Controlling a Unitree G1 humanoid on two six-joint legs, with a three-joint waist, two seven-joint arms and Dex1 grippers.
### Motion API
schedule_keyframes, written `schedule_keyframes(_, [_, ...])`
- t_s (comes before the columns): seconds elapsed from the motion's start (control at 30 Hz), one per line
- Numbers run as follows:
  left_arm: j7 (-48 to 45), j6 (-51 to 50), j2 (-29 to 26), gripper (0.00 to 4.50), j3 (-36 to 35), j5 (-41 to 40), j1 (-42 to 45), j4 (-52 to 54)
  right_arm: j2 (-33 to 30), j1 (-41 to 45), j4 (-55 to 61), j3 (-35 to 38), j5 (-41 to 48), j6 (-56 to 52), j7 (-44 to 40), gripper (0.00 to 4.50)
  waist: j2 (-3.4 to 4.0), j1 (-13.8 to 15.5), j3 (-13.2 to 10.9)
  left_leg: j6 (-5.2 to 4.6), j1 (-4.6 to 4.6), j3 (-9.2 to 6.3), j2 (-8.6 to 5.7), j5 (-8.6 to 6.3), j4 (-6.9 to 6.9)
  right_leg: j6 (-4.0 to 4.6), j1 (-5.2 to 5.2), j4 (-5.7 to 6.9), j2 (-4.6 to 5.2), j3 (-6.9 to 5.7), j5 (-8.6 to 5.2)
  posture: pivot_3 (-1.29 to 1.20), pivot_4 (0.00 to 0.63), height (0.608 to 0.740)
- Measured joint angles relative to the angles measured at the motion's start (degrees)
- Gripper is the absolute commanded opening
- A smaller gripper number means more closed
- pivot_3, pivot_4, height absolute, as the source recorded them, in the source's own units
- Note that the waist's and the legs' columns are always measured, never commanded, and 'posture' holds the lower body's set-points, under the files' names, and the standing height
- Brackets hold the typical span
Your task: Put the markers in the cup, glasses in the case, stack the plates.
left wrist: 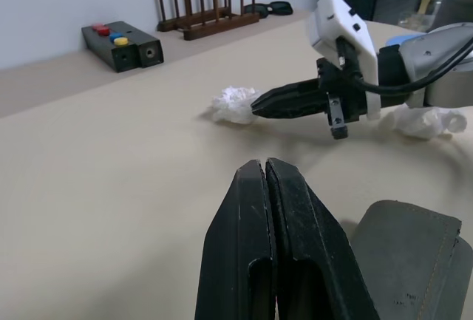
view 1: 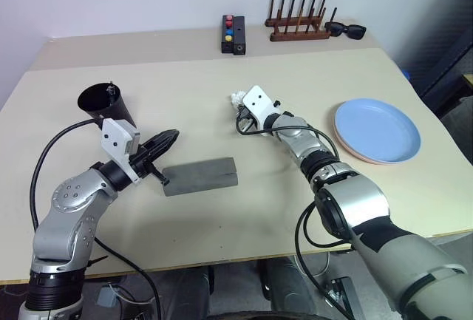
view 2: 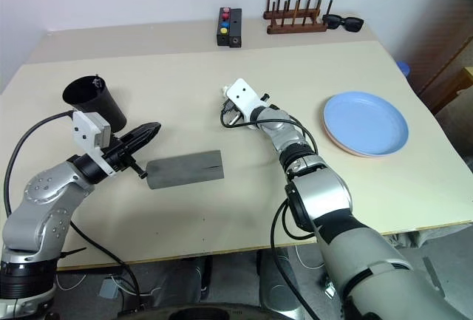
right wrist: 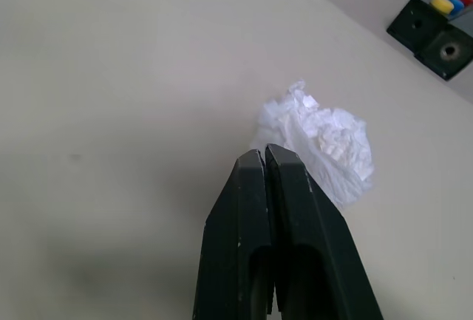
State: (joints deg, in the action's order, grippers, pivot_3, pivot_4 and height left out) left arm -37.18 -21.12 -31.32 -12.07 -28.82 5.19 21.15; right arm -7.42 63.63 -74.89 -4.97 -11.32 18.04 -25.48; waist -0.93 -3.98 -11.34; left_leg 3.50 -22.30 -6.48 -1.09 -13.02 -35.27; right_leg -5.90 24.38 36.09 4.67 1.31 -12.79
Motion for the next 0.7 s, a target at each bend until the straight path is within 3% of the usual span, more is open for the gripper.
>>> schedule_keyframes(0.13, [0.06,-0.18,-0.02,0.0,-0.09,0.0,-0.46,0.05,-2.28,-3.09,3.4,1.0,1.55,1.97,-3.57,0.03,0.0,0.02,0.0,0.0,0.0,0.0,0.0,0.0,0.0,0.0,0.0,0.0,0.0,0.0,0.0,0.0,0.15,0.739])
schedule_keyframes(0.23, [0.1,-0.59,-0.01,0.0,-0.09,-0.01,-0.63,0.62,-4.02,-5.6,7.87,2.11,3.91,1.38,-7.63,0.85,0.0,0.03,0.0,0.0,0.0,0.0,0.0,0.0,0.0,-0.01,0.0,0.0,0.0,0.0,0.0,0.0,0.15,0.739])
schedule_keyframes(0.47, [0.13,-1.2,-0.01,0.0,-0.44,-0.41,-2.26,2.34,-15.93,-23.36,41.49,4.45,13.42,-14.89,-21.67,4.23,0.01,1.15,0.0,0.0,-0.04,-0.01,0.0,0.0,0.0,-0.04,0.0,-0.02,0.02,0.0,-0.02,0.0,0.15,0.739])
schedule_keyframes(0.5, [0.12,-1.27,-0.04,0.0,-0.48,-0.5,-2.59,2.38,-17.52,-25.59,44.91,4.73,14.08,-17.43,-22.55,4.43,0.01,1.33,0.0,0.0,-0.02,0.0,0.0,0.0,-0.01,-0.03,0.0,-0.01,0.02,0.0,-0.03,0.0,0.15,0.739])
schedule_keyframes(0.7, [-1.82,-2.35,-0.14,0.0,1.49,-1.43,-1.4,2.36,-25.57,-38.54,64.74,6.03,17.24,-30.86,-24.69,4.43,0.02,1.34,0.0,0.0,0.02,0.06,0.01,0.0,-0.06,0.19,-0.01,0.0,0.01,0.04,-0.13,0.0,0.15,0.739])
